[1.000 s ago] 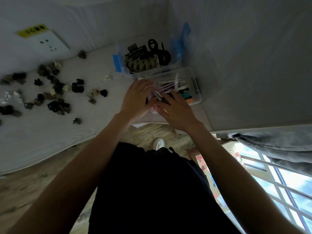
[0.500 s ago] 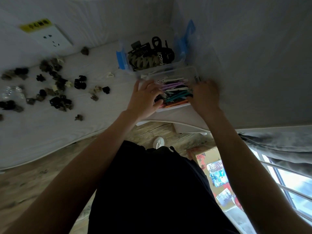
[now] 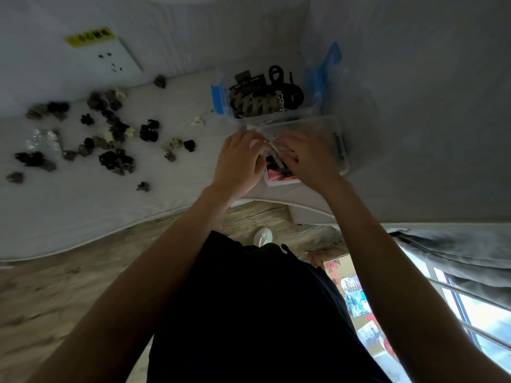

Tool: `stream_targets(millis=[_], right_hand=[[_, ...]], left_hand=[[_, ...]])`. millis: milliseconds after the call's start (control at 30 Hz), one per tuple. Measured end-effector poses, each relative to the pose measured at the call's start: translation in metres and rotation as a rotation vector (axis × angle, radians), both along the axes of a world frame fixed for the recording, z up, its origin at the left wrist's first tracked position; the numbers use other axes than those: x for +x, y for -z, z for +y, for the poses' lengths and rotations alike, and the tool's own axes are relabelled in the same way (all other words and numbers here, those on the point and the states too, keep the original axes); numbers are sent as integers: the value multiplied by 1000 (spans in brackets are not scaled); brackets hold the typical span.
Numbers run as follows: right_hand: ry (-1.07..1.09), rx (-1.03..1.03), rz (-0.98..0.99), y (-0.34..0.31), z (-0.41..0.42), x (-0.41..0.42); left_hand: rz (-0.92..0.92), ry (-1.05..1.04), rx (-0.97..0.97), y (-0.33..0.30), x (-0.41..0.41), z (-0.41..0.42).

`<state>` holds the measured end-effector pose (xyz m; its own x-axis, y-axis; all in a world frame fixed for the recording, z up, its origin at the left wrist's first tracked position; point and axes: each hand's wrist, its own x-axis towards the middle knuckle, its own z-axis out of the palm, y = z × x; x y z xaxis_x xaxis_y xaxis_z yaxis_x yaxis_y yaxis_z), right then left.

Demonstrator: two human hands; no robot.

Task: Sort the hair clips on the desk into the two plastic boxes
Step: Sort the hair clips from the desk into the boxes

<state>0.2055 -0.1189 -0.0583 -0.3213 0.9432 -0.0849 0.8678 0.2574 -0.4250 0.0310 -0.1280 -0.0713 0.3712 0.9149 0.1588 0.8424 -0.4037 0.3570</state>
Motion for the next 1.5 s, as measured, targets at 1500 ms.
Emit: stream_targets(millis=[1500], right_hand=[[58, -417, 36, 43, 16, -327]], left_hand=[[-280, -496, -466, 52, -292, -17]])
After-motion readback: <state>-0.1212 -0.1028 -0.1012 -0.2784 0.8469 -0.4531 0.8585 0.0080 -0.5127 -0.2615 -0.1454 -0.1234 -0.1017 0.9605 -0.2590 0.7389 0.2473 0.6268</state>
